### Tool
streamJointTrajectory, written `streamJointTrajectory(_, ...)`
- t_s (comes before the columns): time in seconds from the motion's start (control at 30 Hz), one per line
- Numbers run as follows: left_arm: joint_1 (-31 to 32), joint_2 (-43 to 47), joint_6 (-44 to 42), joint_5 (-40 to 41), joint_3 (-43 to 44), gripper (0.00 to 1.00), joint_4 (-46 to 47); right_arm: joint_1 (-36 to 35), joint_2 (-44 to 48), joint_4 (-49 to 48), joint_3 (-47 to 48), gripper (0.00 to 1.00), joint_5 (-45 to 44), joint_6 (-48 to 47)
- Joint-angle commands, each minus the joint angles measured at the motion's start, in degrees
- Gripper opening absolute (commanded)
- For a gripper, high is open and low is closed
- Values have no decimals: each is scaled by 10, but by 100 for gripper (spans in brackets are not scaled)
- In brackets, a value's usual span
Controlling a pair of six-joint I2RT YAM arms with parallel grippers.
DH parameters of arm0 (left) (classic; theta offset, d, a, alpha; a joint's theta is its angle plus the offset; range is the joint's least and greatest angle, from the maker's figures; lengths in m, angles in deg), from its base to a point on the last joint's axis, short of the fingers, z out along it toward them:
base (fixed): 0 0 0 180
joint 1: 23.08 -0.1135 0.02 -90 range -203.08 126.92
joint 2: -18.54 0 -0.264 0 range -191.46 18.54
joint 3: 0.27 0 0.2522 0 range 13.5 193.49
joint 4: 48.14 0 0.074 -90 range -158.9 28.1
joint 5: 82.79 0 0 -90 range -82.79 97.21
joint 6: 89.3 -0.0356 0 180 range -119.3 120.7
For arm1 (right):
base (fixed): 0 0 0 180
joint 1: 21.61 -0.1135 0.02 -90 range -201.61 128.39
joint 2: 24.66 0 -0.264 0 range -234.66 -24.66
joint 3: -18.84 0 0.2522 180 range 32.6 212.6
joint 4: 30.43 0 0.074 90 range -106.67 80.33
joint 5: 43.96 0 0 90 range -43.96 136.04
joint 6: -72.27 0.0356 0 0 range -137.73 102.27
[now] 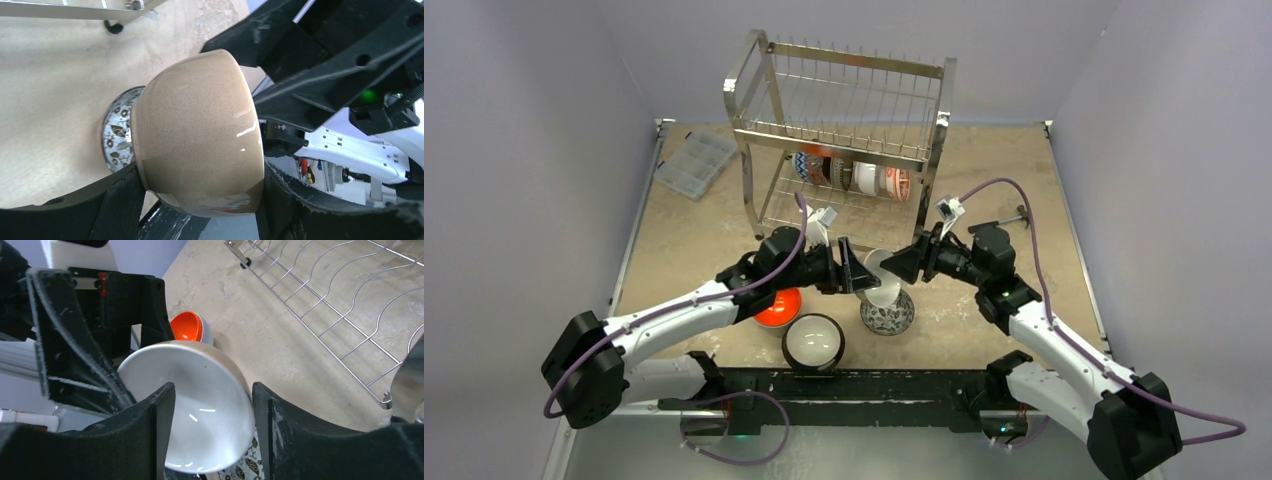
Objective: Load the bowls into the dish rack
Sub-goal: Turn the bowl upside down on the dish rack, then adjust the dish rack at the center of the board.
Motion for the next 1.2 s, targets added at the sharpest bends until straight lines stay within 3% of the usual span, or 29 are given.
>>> streamJointTrajectory(0.0,-22,10,27,-16,-2,0,65,0,13,10,33,63,-27,-10)
streamJointTrajectory(0.17,-39,5,26,-15,-14,0,79,0,24,65,47,74,-97,-19)
streamJointTrajectory(0.4,-63,-9,34,-27,-39,0,123,0,40,162,74,81,-294,-16)
streamJointTrajectory(0.73,-66,-2,12,-28,-35,0,130,5,-38,98,119,81,-348,-82)
streamJointTrajectory(0.87,-66,13,5,-20,-35,0,117,11,-76,67,132,74,-316,-110)
streamJointTrajectory(1.03,-66,39,-14,3,-42,0,106,12,-83,38,120,57,-252,-109)
streamJointTrajectory(1.17,-66,55,-36,28,-42,0,91,12,-65,30,104,27,-234,-101)
